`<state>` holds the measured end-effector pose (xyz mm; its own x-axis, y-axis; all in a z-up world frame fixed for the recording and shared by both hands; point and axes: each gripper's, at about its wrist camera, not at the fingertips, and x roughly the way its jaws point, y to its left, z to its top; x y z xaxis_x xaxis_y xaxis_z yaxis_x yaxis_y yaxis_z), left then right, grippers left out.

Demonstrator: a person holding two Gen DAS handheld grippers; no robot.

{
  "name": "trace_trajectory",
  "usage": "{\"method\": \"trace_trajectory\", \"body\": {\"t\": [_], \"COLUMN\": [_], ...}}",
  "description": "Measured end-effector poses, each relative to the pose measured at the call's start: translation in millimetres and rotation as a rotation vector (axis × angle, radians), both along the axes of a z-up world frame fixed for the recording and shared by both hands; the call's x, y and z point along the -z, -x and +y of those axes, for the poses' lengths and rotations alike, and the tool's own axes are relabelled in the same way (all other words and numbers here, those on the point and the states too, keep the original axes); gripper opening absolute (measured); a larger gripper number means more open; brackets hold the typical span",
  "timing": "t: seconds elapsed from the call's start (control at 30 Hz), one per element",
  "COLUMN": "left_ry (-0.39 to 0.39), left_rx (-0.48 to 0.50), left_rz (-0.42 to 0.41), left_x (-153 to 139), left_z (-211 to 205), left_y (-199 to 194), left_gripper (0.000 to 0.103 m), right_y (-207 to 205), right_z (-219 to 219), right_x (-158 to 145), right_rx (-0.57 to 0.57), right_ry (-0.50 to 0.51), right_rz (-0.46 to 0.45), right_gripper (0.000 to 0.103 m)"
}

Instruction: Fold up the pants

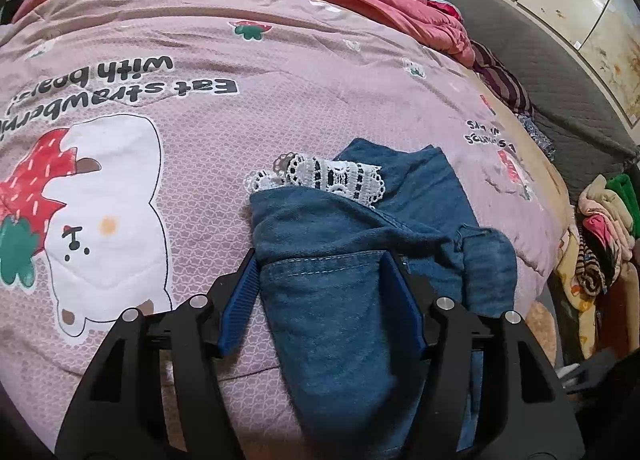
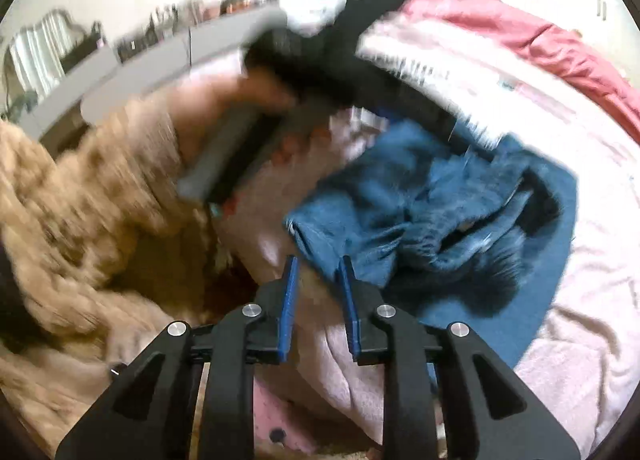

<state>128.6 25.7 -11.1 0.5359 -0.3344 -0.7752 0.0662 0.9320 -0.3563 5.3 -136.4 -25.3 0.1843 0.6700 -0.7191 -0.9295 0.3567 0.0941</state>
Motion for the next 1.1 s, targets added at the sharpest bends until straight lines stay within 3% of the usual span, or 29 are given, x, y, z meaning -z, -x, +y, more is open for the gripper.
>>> {"method": "trace_trajectory", "body": {"t": [0.1, 0.17, 0.27, 0.33, 0.43, 0.57, 0.67, 0.83, 0.9, 1.1], "left_ry": [-0.002, -0.005, -0.003, -0.001, -0.001, 0.012, 0.015, 0.014, 0.006, -0.029], "left_rx": [0.0, 0.0, -0.003, -0.005, -0.01, -0.032, -0.039, -0.047, -0.045, -0.055], "left_rz": [-0.001, -0.002, -0.004, -0.006, -0.014, -0.038, -0.08, -0.13, -0.135, -0.167], "left_x": [-0.2, -0.2, -0.2, 0.2, 0.1, -5.6, -18.4, -38.8, -43.5, -55.8], "left_z": [-0.3, -0.5, -0.3, 0.2, 0.4, 1.1, 0.1, -3.4, -5.8, -11.9], "left_y": [0.3, 0.4, 0.9, 1.6, 2.9, 9.4, 19.0, 33.8, 37.9, 53.5], "left_gripper": [0.054, 0.054, 0.054, 0.055, 0.056, 0.057, 0.06, 0.065, 0.066, 0.071], "right_y": [0.2, -5.1, -24.8, -35.1, -38.7, -38.0, -30.2, -21.1, -18.7, -33.2], "right_z": [-2.6, 1.8, 12.0, 11.8, 7.4, -4.2, -24.1, -54.6, -66.6, -93.6], "right_x": [-20.7, -19.1, 1.8, 20.9, 32.2, 25.6, 14.6, -9.5, -16.6, -35.6], "right_rx": [0.036, 0.06, 0.138, 0.185, 0.214, 0.224, 0.236, 0.311, 0.363, 0.471], "right_ry": [-0.094, -0.103, -0.013, 0.034, 0.009, -0.056, -0.116, -0.187, -0.199, -0.225], "right_rz": [-0.014, -0.004, -0.001, 0.054, 0.108, 0.133, 0.153, 0.096, 0.053, -0.044], "right_gripper": [0.032, 0.039, 0.039, 0.039, 0.039, 0.04, 0.049, 0.053, 0.061, 0.07]}}
